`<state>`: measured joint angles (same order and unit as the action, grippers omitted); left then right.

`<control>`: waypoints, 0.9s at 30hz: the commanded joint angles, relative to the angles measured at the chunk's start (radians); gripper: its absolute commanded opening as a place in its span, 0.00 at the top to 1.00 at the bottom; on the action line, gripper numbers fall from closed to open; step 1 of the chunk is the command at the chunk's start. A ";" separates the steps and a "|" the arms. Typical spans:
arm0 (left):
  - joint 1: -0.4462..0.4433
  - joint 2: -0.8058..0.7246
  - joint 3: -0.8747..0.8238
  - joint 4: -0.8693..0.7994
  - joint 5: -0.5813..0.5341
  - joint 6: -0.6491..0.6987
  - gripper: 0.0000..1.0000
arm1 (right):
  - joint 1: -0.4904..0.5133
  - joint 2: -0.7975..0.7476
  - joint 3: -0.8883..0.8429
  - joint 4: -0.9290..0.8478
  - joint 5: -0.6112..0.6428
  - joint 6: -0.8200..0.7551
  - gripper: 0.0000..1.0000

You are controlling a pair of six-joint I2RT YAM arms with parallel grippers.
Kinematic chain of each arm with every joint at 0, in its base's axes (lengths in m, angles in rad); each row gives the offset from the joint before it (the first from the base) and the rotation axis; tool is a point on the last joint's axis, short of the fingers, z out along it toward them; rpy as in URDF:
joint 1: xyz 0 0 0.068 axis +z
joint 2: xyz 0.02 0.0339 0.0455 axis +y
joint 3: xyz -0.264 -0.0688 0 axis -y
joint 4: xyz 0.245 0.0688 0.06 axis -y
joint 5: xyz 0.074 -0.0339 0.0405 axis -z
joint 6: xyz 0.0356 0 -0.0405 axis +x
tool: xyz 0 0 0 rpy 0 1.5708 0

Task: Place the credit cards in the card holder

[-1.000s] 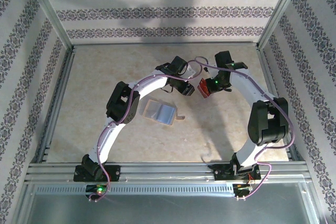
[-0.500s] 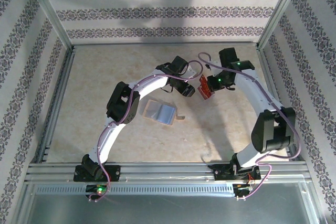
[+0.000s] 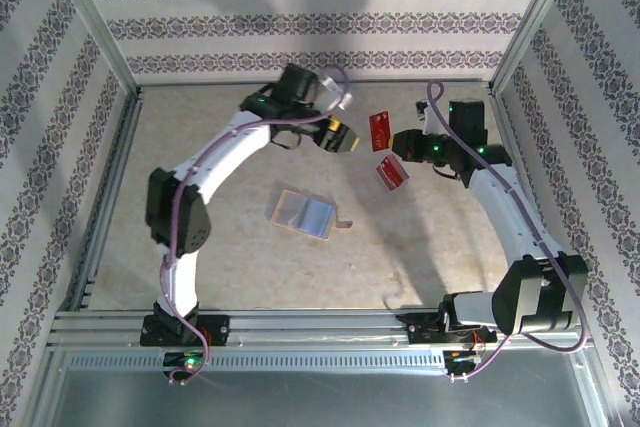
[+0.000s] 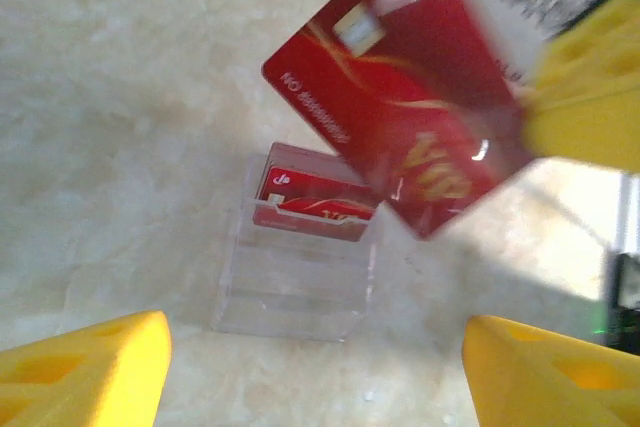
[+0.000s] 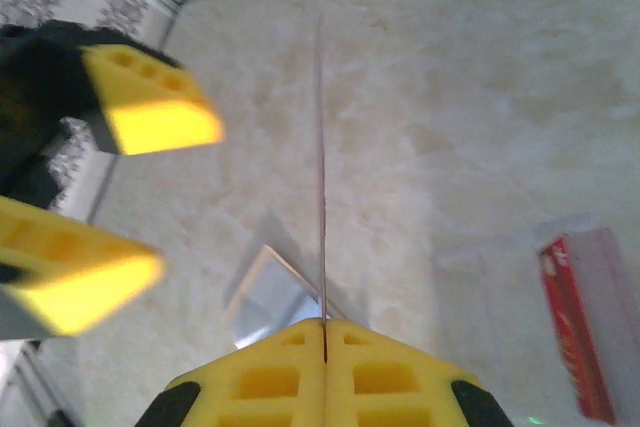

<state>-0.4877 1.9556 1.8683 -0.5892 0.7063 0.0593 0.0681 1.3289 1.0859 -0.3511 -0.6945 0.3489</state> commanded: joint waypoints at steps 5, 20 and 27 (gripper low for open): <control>0.216 -0.154 -0.389 0.502 0.408 -0.466 0.28 | 0.100 0.040 -0.285 0.976 -0.050 0.619 1.00; 0.199 -0.133 -0.652 1.288 0.462 -0.999 0.42 | 0.268 0.288 -0.319 1.529 0.011 0.949 1.00; 0.199 -0.124 -0.633 1.273 0.464 -0.995 0.60 | 0.285 0.294 -0.338 1.508 -0.027 0.928 1.00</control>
<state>-0.2882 1.8156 1.2037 0.6197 1.1450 -0.9192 0.3389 1.6138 0.7429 1.0981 -0.6983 1.2781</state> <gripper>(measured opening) 0.413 0.052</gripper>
